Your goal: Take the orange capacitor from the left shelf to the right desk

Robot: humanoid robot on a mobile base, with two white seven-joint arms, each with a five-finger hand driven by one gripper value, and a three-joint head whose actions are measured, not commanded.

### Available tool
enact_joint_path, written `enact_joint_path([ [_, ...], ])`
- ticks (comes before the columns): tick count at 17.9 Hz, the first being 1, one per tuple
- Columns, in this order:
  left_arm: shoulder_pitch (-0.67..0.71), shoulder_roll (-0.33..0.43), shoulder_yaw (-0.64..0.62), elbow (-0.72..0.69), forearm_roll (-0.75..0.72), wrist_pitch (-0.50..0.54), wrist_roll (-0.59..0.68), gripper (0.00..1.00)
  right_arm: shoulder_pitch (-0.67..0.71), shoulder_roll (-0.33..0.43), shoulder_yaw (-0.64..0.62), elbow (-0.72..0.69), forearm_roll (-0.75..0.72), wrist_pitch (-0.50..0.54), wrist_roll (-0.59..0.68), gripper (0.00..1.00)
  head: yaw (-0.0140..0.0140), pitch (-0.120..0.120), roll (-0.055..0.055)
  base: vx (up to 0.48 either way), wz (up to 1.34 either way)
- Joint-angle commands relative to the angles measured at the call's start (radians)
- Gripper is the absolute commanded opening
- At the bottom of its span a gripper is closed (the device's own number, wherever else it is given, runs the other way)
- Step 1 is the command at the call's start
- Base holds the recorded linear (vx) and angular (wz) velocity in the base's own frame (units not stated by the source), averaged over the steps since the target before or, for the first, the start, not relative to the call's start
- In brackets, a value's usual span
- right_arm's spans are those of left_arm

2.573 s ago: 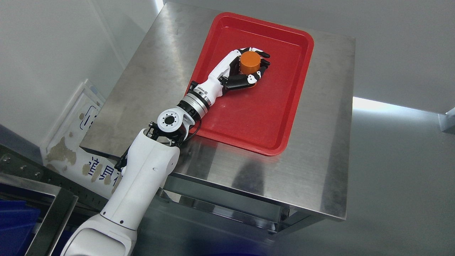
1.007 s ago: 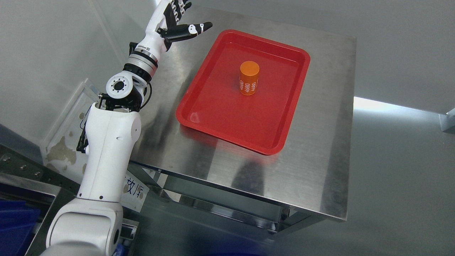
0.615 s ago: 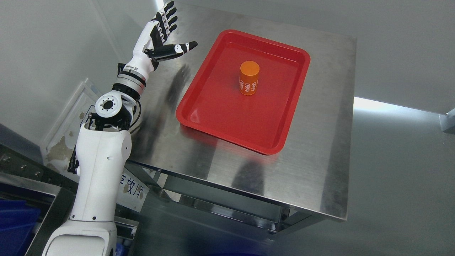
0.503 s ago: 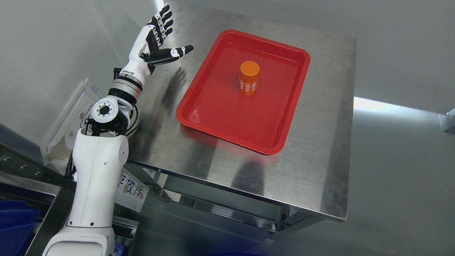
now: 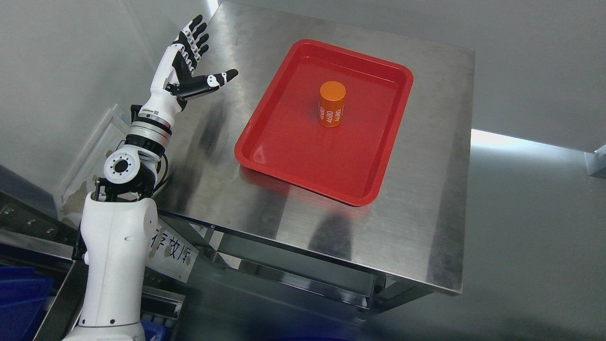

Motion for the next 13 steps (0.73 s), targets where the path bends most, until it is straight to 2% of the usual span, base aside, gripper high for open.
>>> enact_joint_path([
  [1, 0.033, 0.011, 0.094, -0.108, -0.001, 0.0, 0.0, 1.0, 0.02, -0.017, -0.012, -0.017, 0.003, 0.005, 0.0, 1.0, 0.0, 0.0, 0.0, 0.0, 0.0],
  [13, 0.033, 0.0, 0.094, -0.106, -0.001, 0.006, 0.0, 1.0, 0.02, -0.017, -0.012, -0.017, 0.003, 0.005, 0.0, 1.0, 0.0, 0.0, 0.0, -0.008, -0.02],
])
